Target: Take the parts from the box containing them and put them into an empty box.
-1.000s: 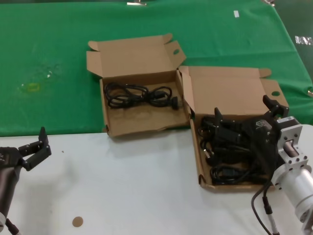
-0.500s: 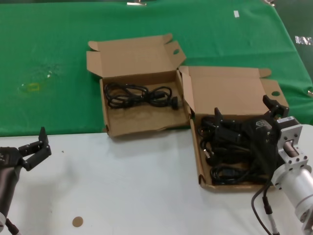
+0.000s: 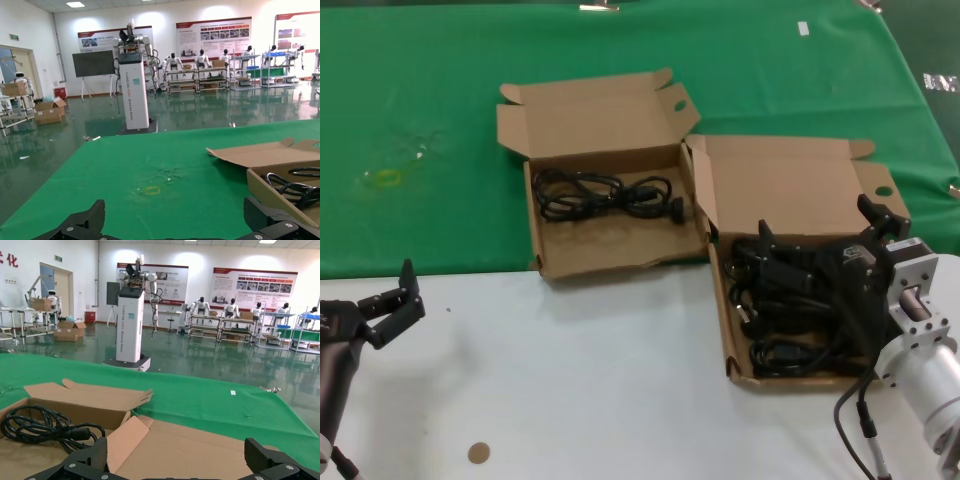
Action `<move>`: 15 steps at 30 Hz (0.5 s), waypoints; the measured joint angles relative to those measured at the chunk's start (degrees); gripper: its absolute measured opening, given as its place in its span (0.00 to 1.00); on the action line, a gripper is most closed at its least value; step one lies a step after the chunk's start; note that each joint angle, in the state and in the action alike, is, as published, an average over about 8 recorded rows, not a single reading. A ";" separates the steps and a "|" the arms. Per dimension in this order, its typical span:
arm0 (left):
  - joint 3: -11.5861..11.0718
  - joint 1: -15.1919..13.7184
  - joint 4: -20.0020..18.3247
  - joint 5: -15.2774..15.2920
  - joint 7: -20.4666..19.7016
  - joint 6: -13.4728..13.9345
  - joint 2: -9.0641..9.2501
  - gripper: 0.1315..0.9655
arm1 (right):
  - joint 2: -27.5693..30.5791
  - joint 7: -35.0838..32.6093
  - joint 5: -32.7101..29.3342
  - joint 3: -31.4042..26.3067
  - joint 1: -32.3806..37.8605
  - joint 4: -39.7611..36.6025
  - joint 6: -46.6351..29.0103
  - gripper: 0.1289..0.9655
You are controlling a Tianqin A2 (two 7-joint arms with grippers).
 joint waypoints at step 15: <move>0.00 0.00 0.00 0.00 0.00 0.00 0.00 1.00 | 0.00 0.00 0.00 0.00 0.00 0.00 0.00 1.00</move>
